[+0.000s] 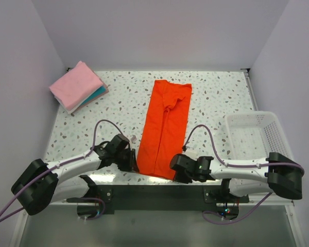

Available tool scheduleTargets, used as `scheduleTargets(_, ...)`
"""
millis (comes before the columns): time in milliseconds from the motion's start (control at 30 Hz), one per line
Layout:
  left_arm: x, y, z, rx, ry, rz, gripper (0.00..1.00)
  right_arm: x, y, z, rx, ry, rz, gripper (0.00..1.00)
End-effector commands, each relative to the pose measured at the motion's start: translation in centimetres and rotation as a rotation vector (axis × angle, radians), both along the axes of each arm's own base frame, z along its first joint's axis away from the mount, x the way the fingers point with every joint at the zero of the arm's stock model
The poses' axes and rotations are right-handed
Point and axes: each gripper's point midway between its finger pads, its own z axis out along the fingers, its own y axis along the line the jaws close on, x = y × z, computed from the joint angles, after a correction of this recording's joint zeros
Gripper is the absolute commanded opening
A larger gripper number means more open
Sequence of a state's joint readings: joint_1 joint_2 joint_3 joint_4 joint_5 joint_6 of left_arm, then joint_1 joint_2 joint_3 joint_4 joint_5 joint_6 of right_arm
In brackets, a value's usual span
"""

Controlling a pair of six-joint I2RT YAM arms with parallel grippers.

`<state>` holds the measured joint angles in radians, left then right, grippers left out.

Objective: Fold and stack the t-shirts
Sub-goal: Fold the tshirt

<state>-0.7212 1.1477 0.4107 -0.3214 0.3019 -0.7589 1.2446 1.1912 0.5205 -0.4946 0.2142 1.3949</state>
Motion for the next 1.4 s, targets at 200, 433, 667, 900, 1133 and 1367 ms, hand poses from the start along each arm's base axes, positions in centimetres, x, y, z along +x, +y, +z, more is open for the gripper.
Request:
scheduleTargets(200,0.5,-1.2,0.1,-0.062,-0.013,0.021,0.08,0.3,-0.5,0.0,-0.020,-0.025,-0.009,0.08)
scheduleTargets(433,1.9,-1.5,2.3,-0.083,-0.077,0.063,0.00,1.3,-1.0,2.5,-0.052,-0.079,-0.016,0.00)
scheduleTargets(667,4.5,-2.8,6.7,-0.150,-0.194,0.108,0.00,3.3,-1.9,6.5,-0.026,-0.198,-0.092,0.00)
scheduleTargets(900,6.8,-4.1,9.7,-0.191,-0.268,0.131,0.00,5.4,-2.6,10.0,-0.036,-0.315,-0.138,0.00)
scheduleTargets(1133,9.3,-4.9,10.8,-0.183,-0.326,0.134,0.00,9.0,-3.6,11.9,-0.078,-0.377,-0.145,0.00)
scheduleTargets(1367,13.5,-5.6,11.4,-0.179,-0.366,0.154,0.00,14.0,-4.9,12.3,-0.122,-0.368,-0.163,0.00)
